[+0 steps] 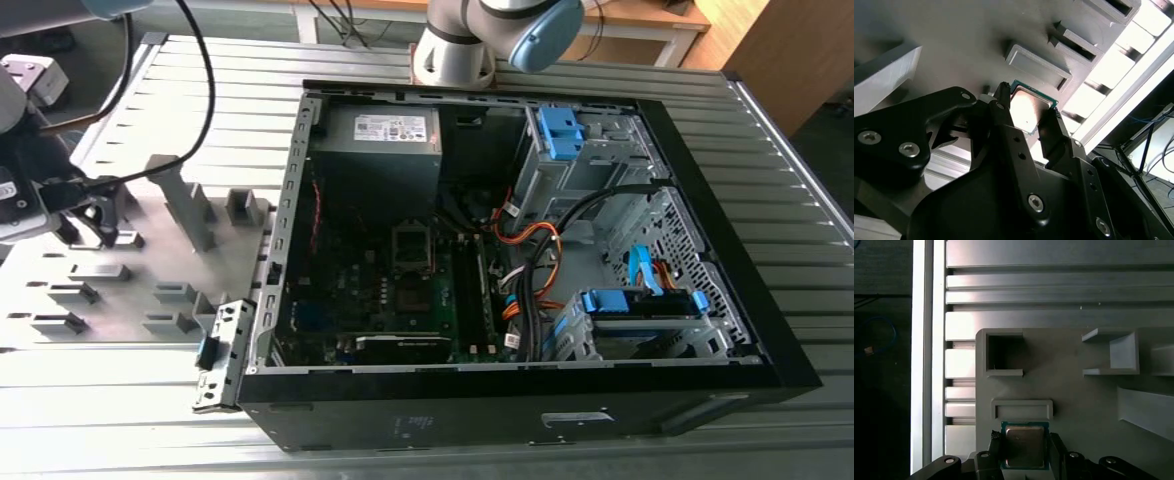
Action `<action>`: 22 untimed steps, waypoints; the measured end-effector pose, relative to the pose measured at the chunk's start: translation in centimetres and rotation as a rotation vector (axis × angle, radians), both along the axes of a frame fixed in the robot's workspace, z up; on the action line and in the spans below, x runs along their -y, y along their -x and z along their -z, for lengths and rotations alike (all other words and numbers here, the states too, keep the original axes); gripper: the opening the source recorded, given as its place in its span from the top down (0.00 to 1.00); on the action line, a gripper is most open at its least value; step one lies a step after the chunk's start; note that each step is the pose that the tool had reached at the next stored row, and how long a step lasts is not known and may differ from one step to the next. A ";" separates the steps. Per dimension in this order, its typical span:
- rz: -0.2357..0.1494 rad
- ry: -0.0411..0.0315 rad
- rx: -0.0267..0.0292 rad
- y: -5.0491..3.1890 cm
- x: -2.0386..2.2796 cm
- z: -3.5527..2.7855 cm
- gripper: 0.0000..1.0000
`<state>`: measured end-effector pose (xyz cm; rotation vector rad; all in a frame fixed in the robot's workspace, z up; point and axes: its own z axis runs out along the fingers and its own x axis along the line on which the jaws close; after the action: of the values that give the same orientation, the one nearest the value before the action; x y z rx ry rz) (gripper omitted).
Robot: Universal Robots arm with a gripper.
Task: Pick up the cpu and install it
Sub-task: 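Pick up the cpu and move it towards the insertion slot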
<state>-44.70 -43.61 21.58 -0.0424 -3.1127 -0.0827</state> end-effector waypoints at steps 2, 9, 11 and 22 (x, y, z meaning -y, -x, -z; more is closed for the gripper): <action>0.000 -0.0001 -0.0001 -0.01 0.00 -0.26 0.53; 0.000 -0.0025 -0.0001 -0.06 0.00 -1.13 0.53; 0.000 -0.0039 0.0000 -0.07 0.00 -1.38 0.53; 0.000 -0.0095 -0.0001 -0.13 0.00 -2.73 0.53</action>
<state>-44.58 -43.61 24.31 -0.0423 -3.1120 -0.0975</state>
